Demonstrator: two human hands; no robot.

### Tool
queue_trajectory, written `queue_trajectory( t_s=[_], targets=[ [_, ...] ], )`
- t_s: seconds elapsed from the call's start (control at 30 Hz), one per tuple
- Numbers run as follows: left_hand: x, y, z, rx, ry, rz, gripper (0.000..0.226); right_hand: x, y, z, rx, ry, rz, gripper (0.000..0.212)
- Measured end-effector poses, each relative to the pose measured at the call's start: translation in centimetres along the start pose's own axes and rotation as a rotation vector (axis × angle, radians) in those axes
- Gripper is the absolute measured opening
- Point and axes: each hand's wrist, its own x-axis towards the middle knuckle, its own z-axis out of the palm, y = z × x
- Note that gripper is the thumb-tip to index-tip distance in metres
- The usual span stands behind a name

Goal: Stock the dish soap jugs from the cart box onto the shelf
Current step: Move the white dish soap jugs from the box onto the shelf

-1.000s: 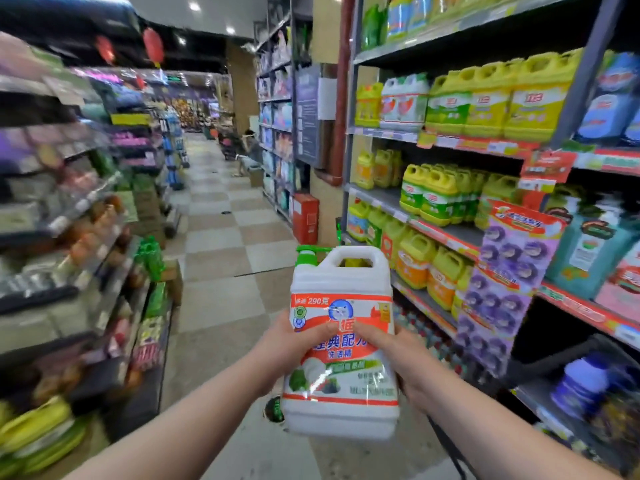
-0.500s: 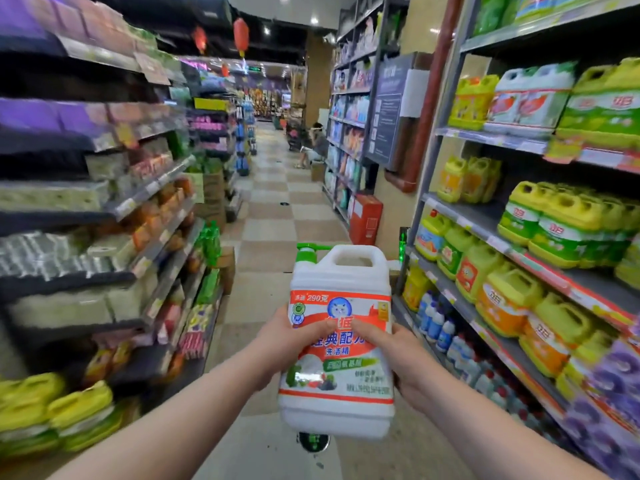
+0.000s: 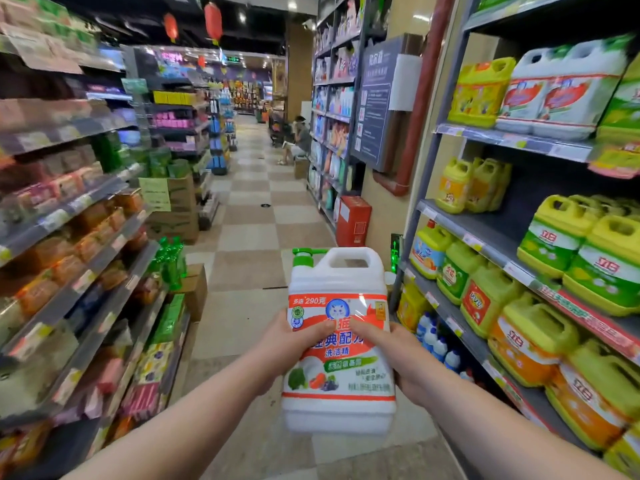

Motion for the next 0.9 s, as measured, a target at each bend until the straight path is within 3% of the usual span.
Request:
queue_trajectory(
  t_s=[0.33, 0.43, 0.57, 0.67, 0.9],
  targets=[
    [19.1, 1.9, -1.4, 0.041, -0.177, 0.004, 0.047, 14.0, -3.8, -3.4, 0.079, 0.208, -0.016, 0.050],
    [25.6, 3.6, -2.3, 0.057, -0.258, 0.032, 0.036, 18.8, -5.8, -4.1, 0.106, 0.291, -0.043, 0.050],
    [33.0, 5.2, -2.9, 0.089, -0.375, 0.048, 0.038, 23.6, -7.6, -4.6, 0.187, 0.398, -0.090, 0.049],
    [37.4, 5.7, -2.0, 0.092, -0.455, 0.041, 0.040, 26.1, -8.4, -5.9, 0.234, 0.483, -0.095, 0.036],
    [46.3, 5.9, 2.2, 0.092, -0.546, 0.018, 0.043, 31.7, -9.6, -11.3, 0.242, 0.617, -0.069, 0.043]
  ],
)
